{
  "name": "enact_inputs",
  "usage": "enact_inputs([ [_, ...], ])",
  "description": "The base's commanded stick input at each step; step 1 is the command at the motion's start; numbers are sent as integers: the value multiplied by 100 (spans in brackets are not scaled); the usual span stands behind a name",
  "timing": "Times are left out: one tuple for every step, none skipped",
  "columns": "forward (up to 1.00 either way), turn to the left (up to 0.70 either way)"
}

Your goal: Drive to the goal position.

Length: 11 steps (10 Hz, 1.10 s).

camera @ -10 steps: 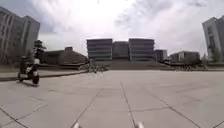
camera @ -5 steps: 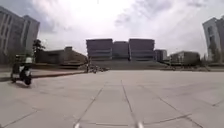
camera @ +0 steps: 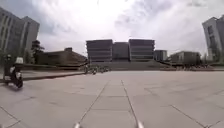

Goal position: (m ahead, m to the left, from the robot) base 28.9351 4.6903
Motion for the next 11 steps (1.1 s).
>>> enact_inputs([
  [70,0],
  [70,0],
  [70,0],
  [70,0],
  [70,0],
  [70,0],
  [70,0],
  [70,0],
  [70,0],
  [70,0],
  [70,0],
])
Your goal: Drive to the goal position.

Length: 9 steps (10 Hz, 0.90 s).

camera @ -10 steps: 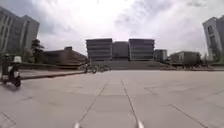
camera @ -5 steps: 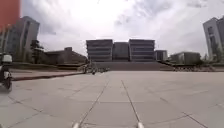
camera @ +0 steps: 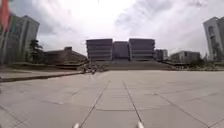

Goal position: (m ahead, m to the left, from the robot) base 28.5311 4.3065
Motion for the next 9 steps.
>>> enact_inputs([
  [70,0],
  [70,0],
  [70,0],
  [70,0],
  [70,0],
  [70,0],
  [70,0],
  [70,0],
  [70,0],
])
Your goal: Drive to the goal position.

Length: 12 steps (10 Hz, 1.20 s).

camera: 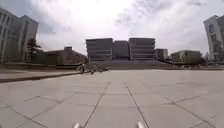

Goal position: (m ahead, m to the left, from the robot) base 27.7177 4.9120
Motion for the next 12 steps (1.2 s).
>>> enact_inputs([
  [70,0],
  [70,0],
  [70,0],
  [70,0],
  [70,0],
  [70,0],
  [70,0],
  [70,0],
  [70,0],
  [70,0],
  [70,0],
  [70,0],
])
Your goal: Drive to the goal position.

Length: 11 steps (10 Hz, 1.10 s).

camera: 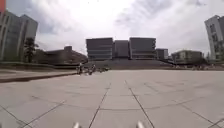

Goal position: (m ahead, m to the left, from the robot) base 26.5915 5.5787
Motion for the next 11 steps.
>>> enact_inputs([
  [69,0],
  [70,0],
  [70,0],
  [69,0],
  [69,0],
  [69,0],
  [69,0],
  [70,0],
  [70,-1],
  [70,-14],
  [70,-14],
])
